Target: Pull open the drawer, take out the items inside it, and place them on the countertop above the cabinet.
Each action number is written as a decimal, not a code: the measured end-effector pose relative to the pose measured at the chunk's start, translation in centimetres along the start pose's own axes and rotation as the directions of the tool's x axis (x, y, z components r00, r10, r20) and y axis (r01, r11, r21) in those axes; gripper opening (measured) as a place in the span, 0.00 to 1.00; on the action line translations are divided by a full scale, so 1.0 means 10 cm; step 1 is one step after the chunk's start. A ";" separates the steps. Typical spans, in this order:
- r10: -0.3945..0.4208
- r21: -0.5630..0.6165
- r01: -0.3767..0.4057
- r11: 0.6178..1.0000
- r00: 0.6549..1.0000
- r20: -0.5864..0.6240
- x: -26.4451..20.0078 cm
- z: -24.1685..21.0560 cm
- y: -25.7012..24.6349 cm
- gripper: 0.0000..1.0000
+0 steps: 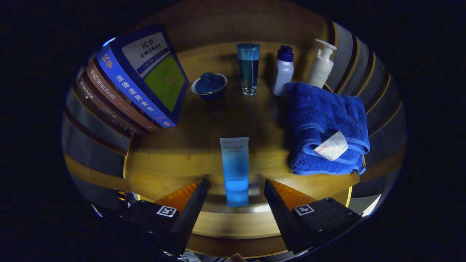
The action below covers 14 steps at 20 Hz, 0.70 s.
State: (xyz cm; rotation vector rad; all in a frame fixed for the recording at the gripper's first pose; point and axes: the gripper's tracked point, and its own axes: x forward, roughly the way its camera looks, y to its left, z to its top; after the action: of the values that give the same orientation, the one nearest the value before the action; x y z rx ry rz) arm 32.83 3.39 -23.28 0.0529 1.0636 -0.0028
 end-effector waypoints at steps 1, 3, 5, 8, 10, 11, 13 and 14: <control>0.003 -0.001 -0.003 1.000 1.000 0.023 -0.05 0.00 0.01 1.00; -0.002 -0.002 0.003 1.000 0.994 0.105 -0.19 0.06 0.00 1.00; -0.029 -0.010 0.032 0.999 0.977 0.210 -0.35 0.09 -0.03 1.00; -0.039 0.005 0.040 0.999 0.942 0.333 -0.64 -0.06 -0.04 1.00; -0.033 0.031 0.022 0.999 0.906 0.422 -0.85 -0.18 -0.04 1.00; -0.035 0.036 0.021 0.999 0.882 0.469 -0.96 -0.24 -0.05 1.00; -0.040 0.036 0.023 0.999 0.826 0.562 -1.15 -0.38 -0.06 0.99; -0.039 0.030 0.027 0.999 0.793 0.607 -1.28 -0.45 -0.06 0.99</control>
State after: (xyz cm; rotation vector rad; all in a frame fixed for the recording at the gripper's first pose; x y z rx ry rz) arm 22.65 2.69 -14.30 0.0462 0.4111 -0.0591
